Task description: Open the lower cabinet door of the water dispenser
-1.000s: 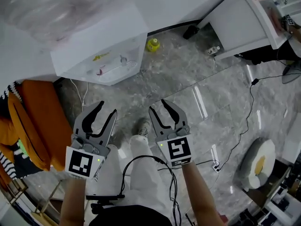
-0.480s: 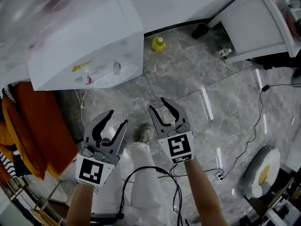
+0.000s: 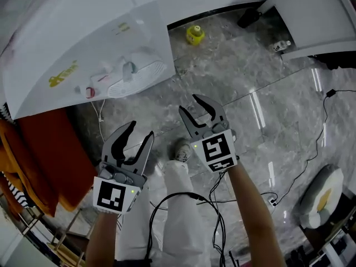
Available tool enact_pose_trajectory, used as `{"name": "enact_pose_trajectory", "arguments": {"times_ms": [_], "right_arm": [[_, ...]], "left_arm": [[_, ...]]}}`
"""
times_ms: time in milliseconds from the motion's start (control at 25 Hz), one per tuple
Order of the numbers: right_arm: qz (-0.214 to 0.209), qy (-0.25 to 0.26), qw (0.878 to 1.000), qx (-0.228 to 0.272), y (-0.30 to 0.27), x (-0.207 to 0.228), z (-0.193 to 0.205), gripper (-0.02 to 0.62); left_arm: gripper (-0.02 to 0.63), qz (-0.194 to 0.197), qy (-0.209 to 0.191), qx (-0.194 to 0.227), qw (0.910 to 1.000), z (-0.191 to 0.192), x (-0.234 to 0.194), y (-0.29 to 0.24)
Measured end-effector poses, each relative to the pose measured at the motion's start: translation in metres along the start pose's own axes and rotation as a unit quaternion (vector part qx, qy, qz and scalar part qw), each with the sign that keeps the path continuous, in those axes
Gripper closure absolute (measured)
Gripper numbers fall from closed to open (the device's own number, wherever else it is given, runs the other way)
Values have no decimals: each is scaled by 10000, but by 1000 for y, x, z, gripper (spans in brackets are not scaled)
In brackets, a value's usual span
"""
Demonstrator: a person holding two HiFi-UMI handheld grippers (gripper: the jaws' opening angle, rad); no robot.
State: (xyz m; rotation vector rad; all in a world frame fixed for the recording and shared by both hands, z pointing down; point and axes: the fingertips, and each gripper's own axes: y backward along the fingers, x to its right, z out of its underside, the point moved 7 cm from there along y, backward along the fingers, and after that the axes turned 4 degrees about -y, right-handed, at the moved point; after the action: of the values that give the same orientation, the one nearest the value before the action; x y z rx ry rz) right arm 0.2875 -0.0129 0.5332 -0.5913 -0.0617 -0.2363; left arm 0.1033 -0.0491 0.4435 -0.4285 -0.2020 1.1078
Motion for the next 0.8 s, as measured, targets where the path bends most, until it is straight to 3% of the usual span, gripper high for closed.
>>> {"name": "enact_pose_trajectory", "arguments": {"times_ms": [200,520,800], "right_arm": [[-24,-3,9999,-110,-32,13,21,391],[-237,-446,9987,-46,-82,36,48,376],[-339,-286,9986,-290,-118,54,63,370]], "left_arm": [[422,-155,75,-27,9998,22,-6,-15],[422,-260,2,-175,9995,60,-19,-34],[422,-271,54,-217,9994,80,-20,-49]]}}
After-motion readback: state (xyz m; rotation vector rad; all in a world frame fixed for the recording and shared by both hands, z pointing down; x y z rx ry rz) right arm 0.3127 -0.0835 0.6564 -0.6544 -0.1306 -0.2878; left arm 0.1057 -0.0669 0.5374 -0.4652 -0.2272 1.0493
